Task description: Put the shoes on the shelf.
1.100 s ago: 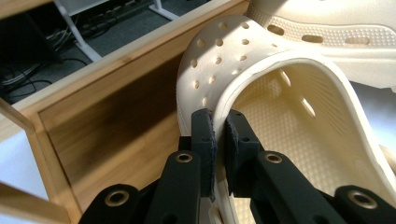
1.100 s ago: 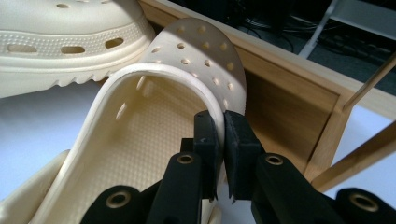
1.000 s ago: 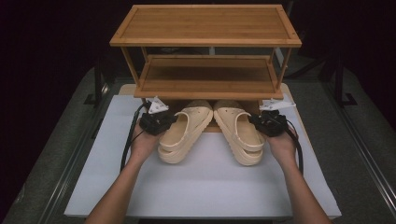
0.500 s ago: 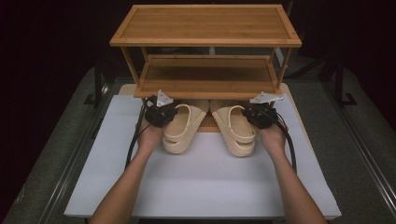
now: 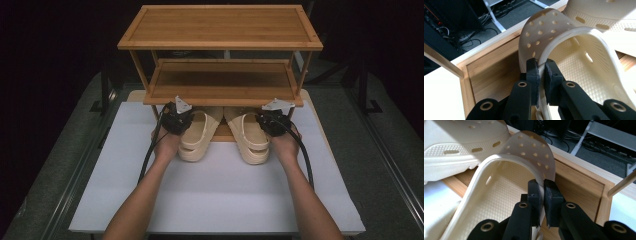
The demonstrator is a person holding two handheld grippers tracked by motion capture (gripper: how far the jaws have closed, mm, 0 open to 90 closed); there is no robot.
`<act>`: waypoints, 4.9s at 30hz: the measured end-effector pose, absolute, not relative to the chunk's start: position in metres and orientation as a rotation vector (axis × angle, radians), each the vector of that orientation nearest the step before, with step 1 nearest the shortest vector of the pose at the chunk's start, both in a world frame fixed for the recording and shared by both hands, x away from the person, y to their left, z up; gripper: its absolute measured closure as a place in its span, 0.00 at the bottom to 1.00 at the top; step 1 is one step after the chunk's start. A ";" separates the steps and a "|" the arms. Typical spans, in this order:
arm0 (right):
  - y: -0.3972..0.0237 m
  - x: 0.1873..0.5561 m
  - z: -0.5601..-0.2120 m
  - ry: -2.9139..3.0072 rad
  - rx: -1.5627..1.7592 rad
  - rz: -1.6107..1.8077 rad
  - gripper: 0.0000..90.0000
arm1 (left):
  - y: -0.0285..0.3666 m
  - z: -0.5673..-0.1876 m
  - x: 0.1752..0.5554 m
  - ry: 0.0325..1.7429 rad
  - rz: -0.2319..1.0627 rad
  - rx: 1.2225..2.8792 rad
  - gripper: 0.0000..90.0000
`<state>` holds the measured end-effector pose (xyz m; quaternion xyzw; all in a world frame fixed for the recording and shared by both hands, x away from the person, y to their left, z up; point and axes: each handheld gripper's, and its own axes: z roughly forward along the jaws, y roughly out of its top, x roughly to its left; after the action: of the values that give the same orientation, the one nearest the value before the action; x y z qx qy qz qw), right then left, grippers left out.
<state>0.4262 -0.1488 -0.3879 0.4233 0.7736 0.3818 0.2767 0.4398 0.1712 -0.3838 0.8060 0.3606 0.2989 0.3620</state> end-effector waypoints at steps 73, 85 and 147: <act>-0.188 0.353 -0.433 2.444 1.101 1.203 0.14 | 0.228 -0.433 0.378 0.744 0.264 2.150 0.01; -0.178 0.364 -0.429 2.455 1.071 1.233 0.15 | 0.219 -0.433 0.386 0.721 0.257 2.160 0.07; -0.123 0.449 -0.432 2.336 1.091 1.147 0.17 | 0.144 -0.435 0.471 0.768 0.393 2.211 0.04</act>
<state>0.4492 -0.1227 -0.4322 0.3816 0.8173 0.4013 0.1593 0.4714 0.1442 -0.4346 0.8636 0.3001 0.1536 0.3748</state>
